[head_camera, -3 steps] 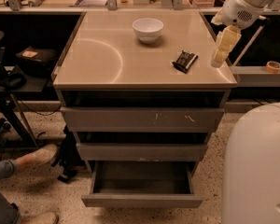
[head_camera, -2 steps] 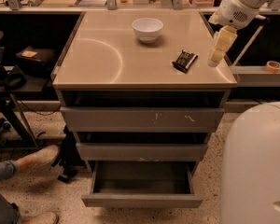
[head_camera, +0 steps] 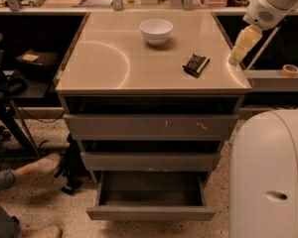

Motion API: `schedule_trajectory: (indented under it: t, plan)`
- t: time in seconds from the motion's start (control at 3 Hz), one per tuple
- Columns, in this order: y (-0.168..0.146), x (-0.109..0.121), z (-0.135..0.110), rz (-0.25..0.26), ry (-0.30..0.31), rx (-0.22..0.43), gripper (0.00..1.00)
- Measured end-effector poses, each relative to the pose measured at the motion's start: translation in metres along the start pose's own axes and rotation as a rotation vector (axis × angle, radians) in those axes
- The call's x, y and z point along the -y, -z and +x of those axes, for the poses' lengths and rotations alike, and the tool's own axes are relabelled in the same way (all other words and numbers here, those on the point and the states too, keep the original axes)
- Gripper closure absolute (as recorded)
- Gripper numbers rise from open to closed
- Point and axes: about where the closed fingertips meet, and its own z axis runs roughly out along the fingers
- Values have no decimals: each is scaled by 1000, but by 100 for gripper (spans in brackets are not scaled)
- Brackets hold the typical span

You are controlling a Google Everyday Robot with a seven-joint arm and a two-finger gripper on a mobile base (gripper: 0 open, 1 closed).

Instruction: Place rxbar chocolate into bottom drawer

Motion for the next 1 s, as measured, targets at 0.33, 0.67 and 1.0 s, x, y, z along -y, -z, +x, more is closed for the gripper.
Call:
schedule_trajectory:
  t: [0.33, 0.67, 1.0]
  plan:
    - [-4, 37, 31, 94, -198, 43, 0]
    - [-22, 60, 50, 129, -341, 173, 0]
    - [-27, 62, 49, 128, -348, 182, 0]
